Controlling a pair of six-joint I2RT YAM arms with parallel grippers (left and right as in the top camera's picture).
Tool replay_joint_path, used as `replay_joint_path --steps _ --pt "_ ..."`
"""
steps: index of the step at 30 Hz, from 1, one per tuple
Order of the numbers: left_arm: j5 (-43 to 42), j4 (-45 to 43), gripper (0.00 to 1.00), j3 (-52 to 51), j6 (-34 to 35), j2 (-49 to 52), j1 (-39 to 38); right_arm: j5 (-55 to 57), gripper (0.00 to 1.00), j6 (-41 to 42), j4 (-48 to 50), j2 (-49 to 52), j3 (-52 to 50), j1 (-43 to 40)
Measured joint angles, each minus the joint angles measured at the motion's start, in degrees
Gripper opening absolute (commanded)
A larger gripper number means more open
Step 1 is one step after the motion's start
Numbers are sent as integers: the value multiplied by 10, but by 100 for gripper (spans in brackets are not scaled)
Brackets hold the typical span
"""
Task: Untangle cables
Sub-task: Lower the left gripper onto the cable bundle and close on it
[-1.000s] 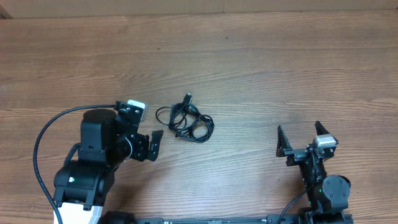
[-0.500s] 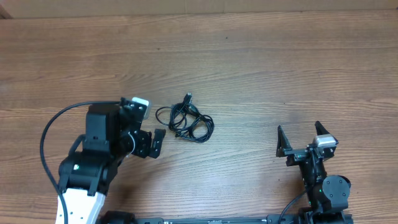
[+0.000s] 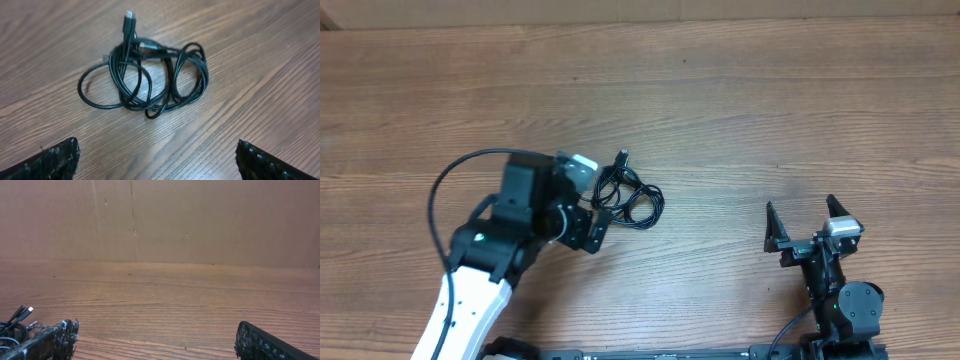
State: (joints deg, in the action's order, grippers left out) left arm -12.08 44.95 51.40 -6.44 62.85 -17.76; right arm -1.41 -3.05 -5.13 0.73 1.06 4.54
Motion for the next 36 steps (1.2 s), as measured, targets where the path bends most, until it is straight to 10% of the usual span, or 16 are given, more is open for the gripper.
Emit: replay_joint_path --steps 36 --pt "87 -69 100 1 211 206 -10 0 100 0 0 0 0 0"
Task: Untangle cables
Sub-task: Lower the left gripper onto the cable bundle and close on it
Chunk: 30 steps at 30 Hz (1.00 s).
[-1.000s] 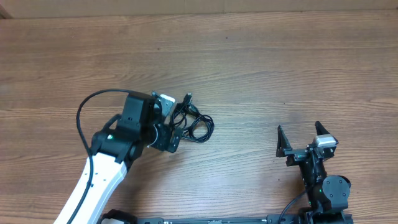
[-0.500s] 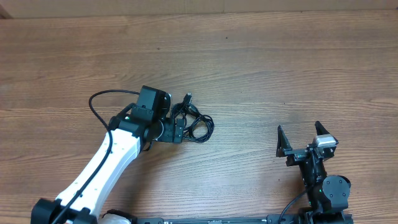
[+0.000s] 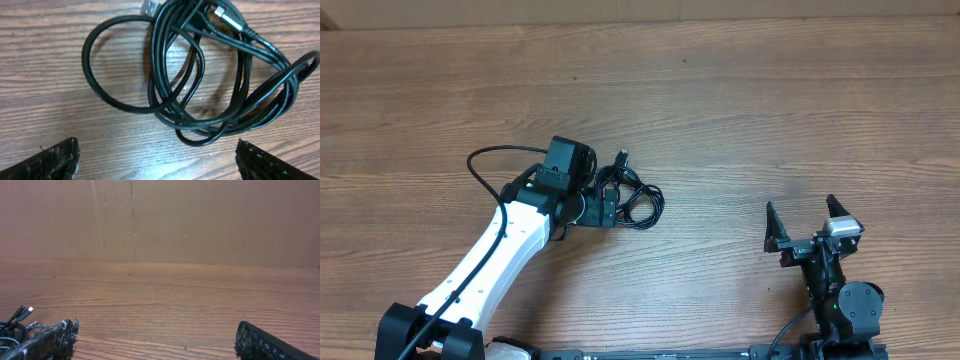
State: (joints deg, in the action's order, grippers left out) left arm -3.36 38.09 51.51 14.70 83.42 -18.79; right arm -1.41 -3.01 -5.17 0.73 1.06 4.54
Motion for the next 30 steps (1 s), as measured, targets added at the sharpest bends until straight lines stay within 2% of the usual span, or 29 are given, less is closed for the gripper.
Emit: replay_joint_path --steps 5,9,12,17,30 --pt "0 -4 100 0 23 0 0 0 100 0 0 0 0 0" --pt "0 -3 100 0 90 0 0 0 100 0 0 0 0 0" --pt "1 -4 92 0 150 0 0 0 100 0 0 0 0 0" --pt "8 -7 90 0 210 0 0 0 100 0 0 0 0 0" --pt "28 -11 91 3 244 32 -1 0 100 0 0 0 0 0"
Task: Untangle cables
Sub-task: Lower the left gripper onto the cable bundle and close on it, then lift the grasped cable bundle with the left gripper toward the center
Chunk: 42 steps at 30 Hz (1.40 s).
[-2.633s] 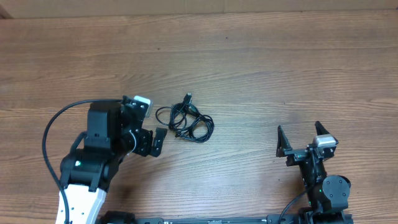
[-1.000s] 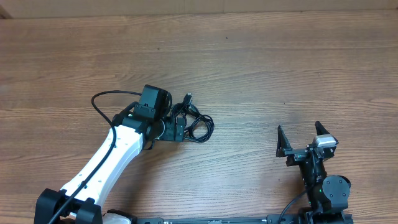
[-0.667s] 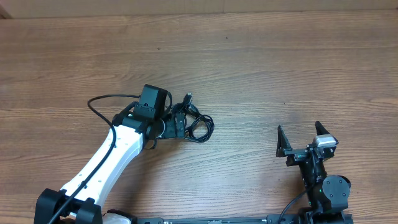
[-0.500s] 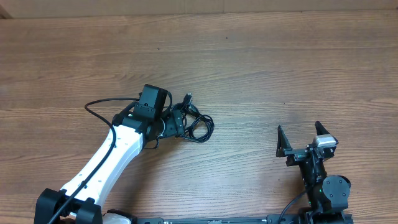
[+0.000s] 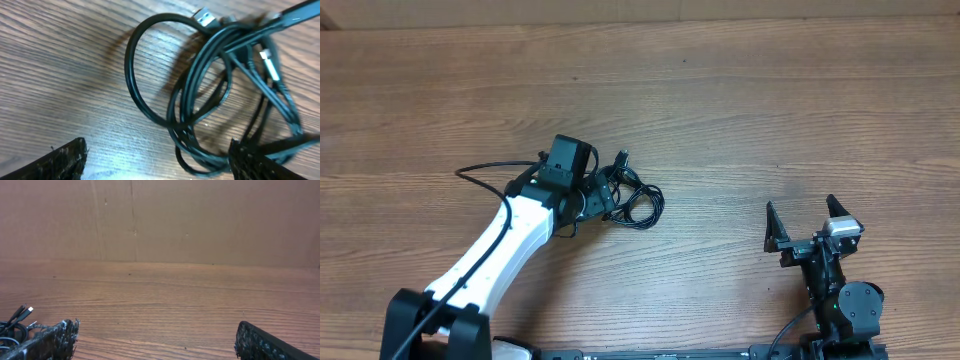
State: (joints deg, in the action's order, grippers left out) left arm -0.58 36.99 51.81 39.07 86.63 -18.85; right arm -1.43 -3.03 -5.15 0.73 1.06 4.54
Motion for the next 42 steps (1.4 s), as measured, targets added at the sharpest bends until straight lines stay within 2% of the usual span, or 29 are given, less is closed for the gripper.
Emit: replay_joint_path --steps 9,15,17,26,28,30,37,42 --pt "3 -45 93 0 0 63 -7 0 100 0 0 0 0 0" --pt "9 -76 88 1 0 103 -17 0 100 0 0 0 0 0" --pt "17 -76 81 4 0 110 -22 0 100 0 0 0 0 0" --pt "20 -87 37 5 0 118 -22 0 100 0 0 0 0 0" --pt "21 -84 24 5 -1 118 -22 0 100 0 0 0 0 0" --pt "22 -84 4 5 1 118 -22 0 100 0 0 0 0 0" --pt "16 -77 4 7 -2 119 -22 0 100 0 0 0 0 0" --pt "8 -2 4 30 -2 118 -22 0 100 0 0 0 0 0"
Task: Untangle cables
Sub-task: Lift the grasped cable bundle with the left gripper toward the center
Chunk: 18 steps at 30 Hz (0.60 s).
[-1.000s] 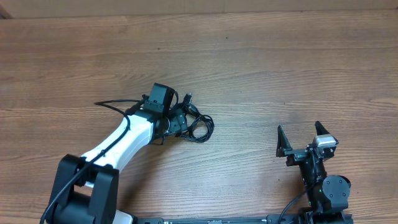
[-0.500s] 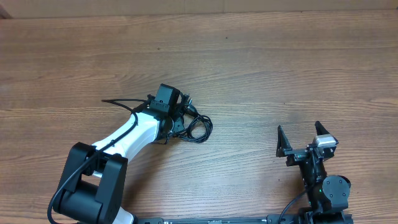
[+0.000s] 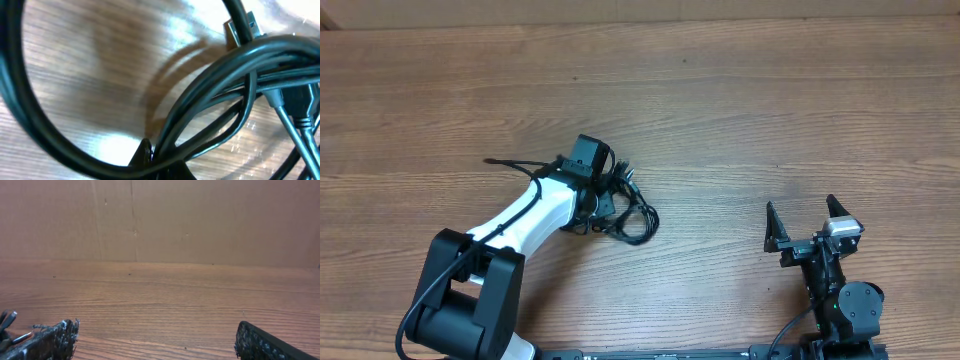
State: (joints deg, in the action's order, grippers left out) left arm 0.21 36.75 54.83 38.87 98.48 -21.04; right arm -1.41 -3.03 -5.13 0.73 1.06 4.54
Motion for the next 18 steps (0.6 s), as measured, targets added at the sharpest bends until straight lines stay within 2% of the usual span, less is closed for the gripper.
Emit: replay_joint_path --steps 8,18 --pt "-34 130 4 82 0 -35 0 0 100 0 0 0 0 0" --pt "-206 237 4 146 32 -103 0 0 100 0 0 0 0 0"
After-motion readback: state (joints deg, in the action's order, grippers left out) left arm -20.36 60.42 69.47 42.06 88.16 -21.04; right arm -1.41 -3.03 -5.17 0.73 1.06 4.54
